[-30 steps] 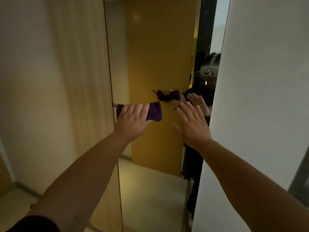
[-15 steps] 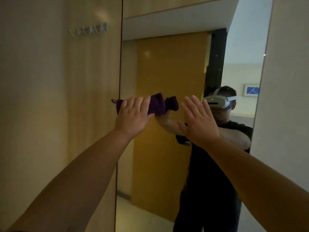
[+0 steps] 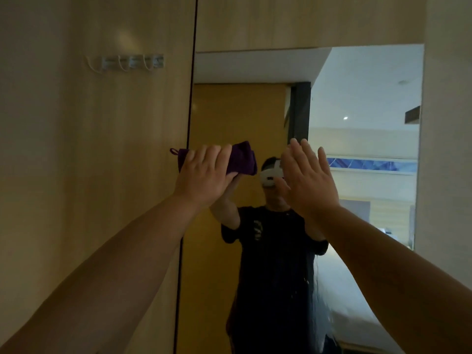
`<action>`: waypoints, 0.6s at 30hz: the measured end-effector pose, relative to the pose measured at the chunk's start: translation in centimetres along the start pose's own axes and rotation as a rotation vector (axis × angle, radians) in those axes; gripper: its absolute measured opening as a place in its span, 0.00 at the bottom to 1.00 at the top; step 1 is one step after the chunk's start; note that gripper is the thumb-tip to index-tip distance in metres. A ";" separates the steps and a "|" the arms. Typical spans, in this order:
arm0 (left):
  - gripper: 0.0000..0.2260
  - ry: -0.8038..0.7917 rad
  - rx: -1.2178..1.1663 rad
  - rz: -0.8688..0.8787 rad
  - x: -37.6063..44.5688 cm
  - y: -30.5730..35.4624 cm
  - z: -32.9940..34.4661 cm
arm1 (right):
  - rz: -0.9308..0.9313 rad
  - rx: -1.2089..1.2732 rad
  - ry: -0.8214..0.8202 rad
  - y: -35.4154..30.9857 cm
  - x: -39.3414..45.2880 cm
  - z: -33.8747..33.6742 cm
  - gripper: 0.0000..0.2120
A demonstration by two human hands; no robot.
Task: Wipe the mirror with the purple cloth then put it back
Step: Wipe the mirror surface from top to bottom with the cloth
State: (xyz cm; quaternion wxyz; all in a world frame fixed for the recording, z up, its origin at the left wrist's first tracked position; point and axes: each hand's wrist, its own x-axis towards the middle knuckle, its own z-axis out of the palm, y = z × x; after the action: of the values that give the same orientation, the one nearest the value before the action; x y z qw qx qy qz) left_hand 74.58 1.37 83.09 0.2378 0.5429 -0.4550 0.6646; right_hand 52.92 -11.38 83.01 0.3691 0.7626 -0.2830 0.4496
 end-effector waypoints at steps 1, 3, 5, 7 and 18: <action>0.26 0.015 -0.010 0.003 0.4 -0.3 0.3 | 0.012 -0.013 -0.010 0.1 0.2 0.3 0.33; 0.25 0.047 -0.019 0.012 1.5 -0.7 0.8 | 0.040 -0.029 -0.033 0.6 0.4 1.0 0.33; 0.25 0.066 -0.031 0.031 3.1 -1.1 1.2 | 0.055 -0.042 -0.043 1.2 0.4 1.8 0.33; 0.25 0.073 -0.029 0.055 5.4 -1.6 1.5 | 0.047 -0.056 -0.028 1.6 0.2 2.6 0.33; 0.27 -0.093 -0.062 -0.006 16.0 -3.2 3.6 | 0.031 -0.069 0.082 2.2 0.0 4.5 0.33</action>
State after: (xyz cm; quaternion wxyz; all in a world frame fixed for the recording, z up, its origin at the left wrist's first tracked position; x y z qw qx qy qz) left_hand 74.20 -3.03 99.23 0.2350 0.5667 -0.4843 0.6238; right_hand 53.40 -16.25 82.22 0.3995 0.7259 -0.2948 0.4760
